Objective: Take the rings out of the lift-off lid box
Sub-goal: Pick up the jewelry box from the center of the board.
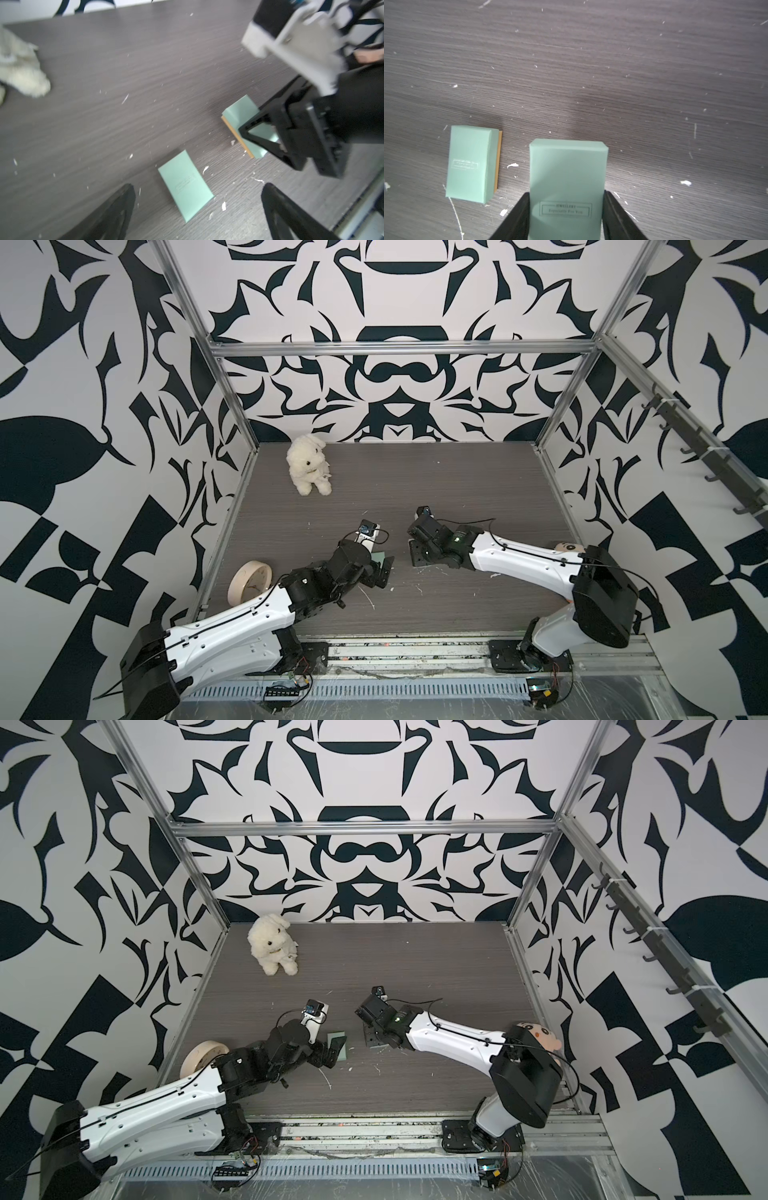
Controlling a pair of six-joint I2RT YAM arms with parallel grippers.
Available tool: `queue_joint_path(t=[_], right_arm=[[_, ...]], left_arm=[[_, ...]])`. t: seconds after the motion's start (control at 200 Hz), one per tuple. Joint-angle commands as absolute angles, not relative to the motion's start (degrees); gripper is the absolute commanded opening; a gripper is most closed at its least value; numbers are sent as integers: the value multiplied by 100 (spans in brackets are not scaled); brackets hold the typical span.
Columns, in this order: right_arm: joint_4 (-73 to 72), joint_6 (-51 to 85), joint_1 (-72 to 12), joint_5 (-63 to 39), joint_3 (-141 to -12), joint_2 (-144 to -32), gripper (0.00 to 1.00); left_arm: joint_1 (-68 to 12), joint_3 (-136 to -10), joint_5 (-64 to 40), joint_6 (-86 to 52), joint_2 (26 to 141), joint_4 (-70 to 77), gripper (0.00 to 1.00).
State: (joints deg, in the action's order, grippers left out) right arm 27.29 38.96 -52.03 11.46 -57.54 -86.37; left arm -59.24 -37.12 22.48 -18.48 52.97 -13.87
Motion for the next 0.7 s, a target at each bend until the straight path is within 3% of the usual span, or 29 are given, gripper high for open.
queue_joint_path(t=[0.0,0.295,0.695], right_arm=[[2912,3739,-5144,1161,-5659,-8273,55],[3015,3622,-5109,807,-5573,-7753,55],[2936,3533,-5114,433,-5486,-7257,53]], left_arm=[[-5941,-4066,1705,-696,5150,-1793,99],[-5941,-3674,1119,1498,4970,-1965,99],[-5950,-3509,716,2187,5770,-914,99]])
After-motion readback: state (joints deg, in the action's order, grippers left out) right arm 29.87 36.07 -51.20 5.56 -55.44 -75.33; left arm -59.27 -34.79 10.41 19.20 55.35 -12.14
